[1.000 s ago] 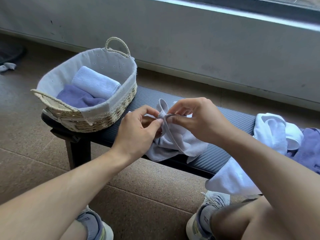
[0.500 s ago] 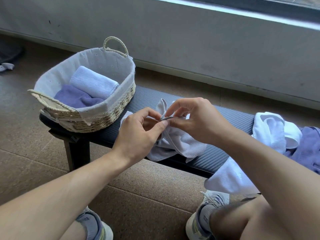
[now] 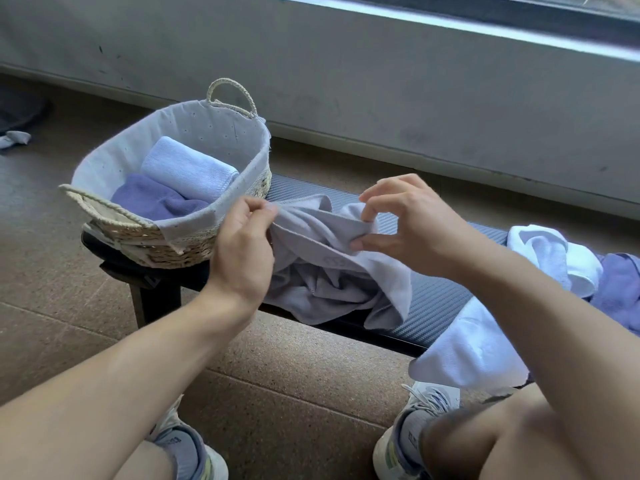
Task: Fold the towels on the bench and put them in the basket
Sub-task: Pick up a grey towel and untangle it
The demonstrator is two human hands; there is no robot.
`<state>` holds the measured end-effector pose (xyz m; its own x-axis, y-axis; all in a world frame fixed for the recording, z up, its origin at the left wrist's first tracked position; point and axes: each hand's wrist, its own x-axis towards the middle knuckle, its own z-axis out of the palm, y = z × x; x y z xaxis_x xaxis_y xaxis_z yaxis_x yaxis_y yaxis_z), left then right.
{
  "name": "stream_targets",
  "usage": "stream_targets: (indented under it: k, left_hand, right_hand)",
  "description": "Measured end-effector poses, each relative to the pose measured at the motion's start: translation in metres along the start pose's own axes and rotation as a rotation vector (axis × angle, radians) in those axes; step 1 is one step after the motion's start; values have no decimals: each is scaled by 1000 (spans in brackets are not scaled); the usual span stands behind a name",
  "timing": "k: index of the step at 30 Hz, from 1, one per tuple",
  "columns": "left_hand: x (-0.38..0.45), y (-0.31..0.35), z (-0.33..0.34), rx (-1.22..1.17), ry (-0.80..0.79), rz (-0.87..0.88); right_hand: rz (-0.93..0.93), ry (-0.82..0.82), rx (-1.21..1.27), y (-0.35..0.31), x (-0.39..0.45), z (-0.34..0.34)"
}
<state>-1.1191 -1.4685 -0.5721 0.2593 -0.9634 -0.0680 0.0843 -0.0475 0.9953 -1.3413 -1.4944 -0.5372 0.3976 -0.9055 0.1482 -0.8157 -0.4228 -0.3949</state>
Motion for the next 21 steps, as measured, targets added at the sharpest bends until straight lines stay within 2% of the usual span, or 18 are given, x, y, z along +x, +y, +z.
stream_targets:
  k: [4, 11, 17, 21]
  left_hand:
    - [14, -1, -4, -90, 197, -65]
    - [27, -6, -13, 6, 278, -77]
    - [25, -3, -12, 117, 244, 73]
    - [16, -5, -8, 323, 116, 97]
  right_hand:
    - [5, -37, -15, 8, -4, -11]
    - [-10, -272, -60, 18, -9, -15]
    - [28, -296, -61, 22, -11, -17]
    - [192, -387, 220, 14, -11, -13]
